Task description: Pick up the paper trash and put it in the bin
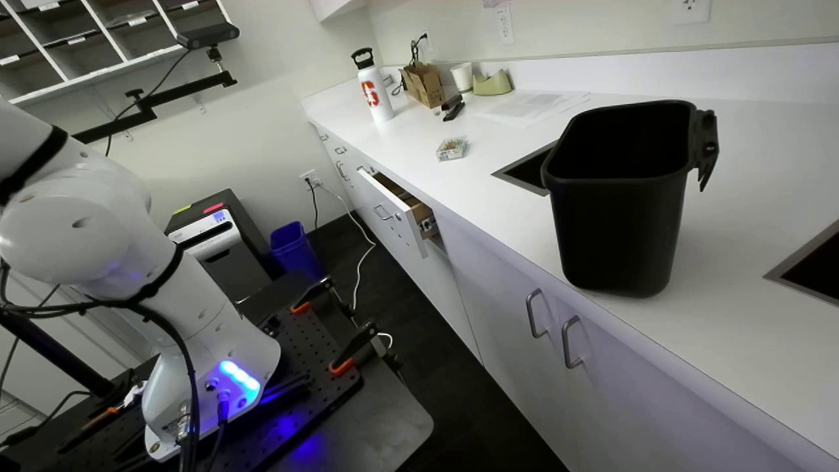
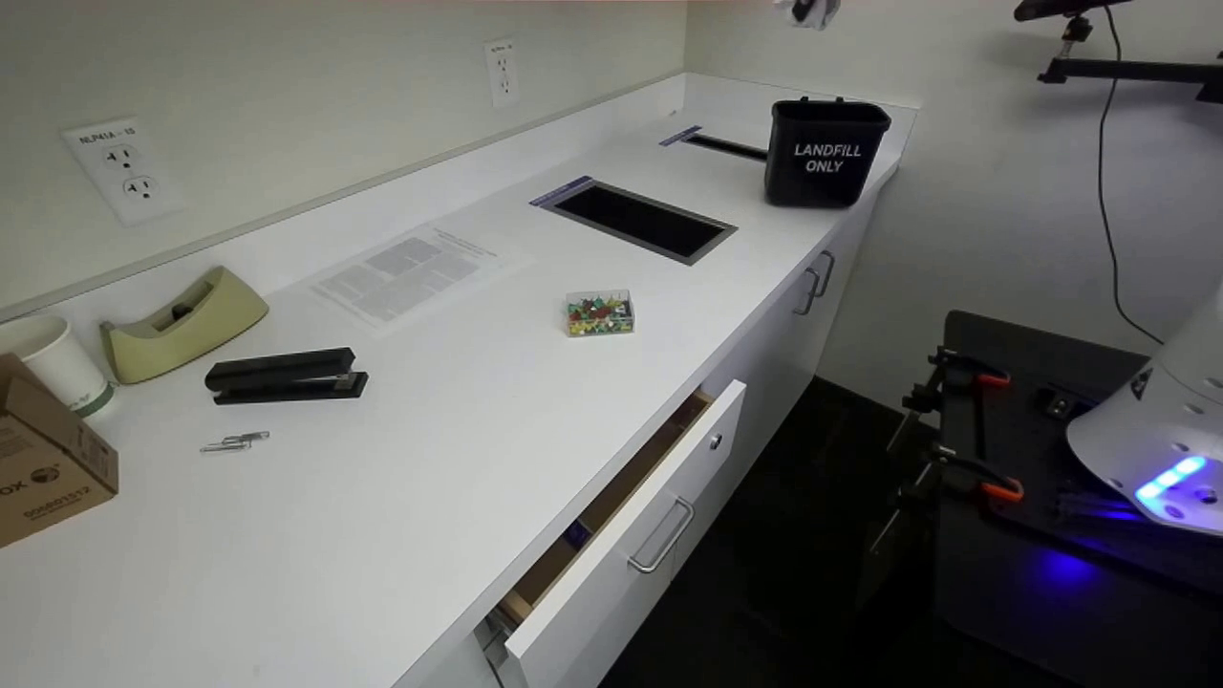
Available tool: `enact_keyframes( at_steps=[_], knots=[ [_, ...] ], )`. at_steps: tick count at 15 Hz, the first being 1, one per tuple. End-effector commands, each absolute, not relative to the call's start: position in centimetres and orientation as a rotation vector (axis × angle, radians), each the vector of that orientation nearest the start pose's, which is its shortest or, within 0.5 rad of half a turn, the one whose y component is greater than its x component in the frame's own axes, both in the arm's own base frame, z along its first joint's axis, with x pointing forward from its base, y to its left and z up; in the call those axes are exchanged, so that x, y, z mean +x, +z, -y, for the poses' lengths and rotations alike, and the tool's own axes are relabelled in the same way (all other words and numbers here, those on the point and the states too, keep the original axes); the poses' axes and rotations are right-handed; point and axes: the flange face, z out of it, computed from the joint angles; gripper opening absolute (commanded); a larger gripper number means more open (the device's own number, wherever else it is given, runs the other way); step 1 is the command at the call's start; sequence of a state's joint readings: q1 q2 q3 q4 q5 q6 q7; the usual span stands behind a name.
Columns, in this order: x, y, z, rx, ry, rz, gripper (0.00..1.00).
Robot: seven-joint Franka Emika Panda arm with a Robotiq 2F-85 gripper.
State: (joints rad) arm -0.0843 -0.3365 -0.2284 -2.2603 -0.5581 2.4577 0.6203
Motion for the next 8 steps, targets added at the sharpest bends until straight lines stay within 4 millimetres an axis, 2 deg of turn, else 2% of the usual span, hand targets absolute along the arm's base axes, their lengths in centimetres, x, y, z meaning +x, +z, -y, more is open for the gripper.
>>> enact_keyframes(
  at_steps=[1, 2, 3, 4, 6, 8],
  knots=[
    [42.2, 54.6, 21.2, -3.063, -0.893, -1.299, 0.02],
    [41.5, 54.1, 22.8, -3.044, -0.877, -1.388, 0.02],
    [41.4, 53.3, 23.5, -3.015, -0.862, -1.479, 0.01],
    [42.1, 54.4, 23.1, -3.061, -0.902, -1.330, 0.05],
    [41.3, 53.5, 24.2, -3.032, -0.874, -1.423, 0.05],
    [41.4, 53.3, 24.1, -3.025, -0.867, -1.439, 0.05]
  ],
)
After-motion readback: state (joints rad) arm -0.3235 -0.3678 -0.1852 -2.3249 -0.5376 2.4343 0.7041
